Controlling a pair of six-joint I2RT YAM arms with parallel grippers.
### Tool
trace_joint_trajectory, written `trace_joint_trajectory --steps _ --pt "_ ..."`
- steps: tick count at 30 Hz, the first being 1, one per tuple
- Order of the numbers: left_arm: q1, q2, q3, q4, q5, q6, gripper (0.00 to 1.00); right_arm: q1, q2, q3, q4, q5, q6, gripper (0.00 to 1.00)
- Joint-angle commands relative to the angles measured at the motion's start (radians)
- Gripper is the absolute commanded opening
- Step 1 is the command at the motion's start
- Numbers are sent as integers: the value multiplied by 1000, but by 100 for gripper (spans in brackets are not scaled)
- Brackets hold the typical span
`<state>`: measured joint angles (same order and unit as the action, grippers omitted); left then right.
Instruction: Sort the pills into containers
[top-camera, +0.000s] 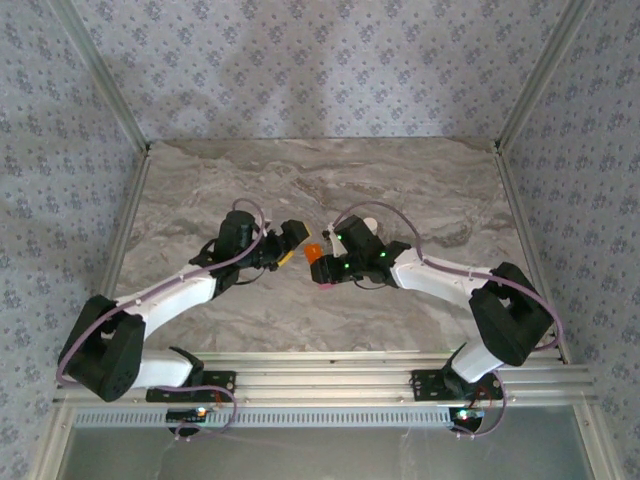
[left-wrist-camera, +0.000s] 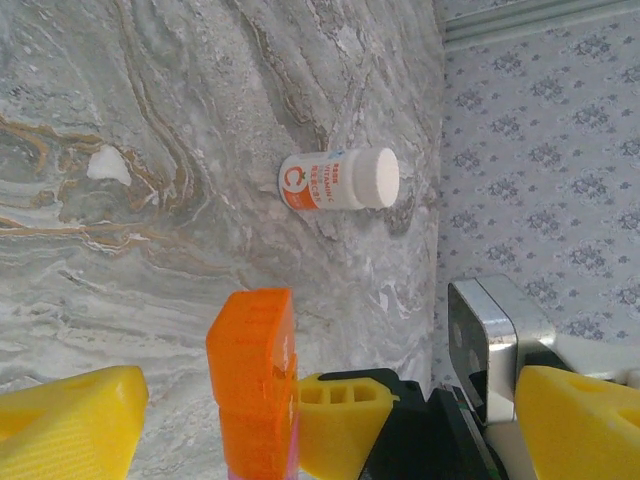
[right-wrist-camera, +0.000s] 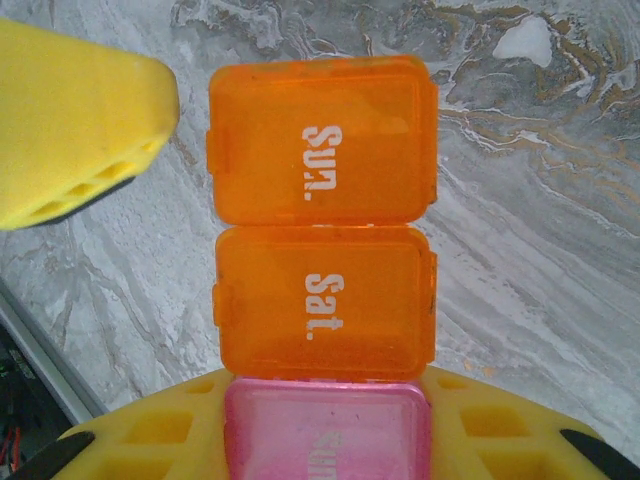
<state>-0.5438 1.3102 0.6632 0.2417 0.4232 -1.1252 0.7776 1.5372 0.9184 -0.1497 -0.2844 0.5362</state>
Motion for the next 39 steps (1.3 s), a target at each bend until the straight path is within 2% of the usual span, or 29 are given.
trace_joint_trajectory --steps 1,39 --pt "-10 5 33 47 6 -17 94 4 4 7 18 26 33 11" --pt "-15 61 45 124 29 -50 93 28 118 92 85 16 116 10"
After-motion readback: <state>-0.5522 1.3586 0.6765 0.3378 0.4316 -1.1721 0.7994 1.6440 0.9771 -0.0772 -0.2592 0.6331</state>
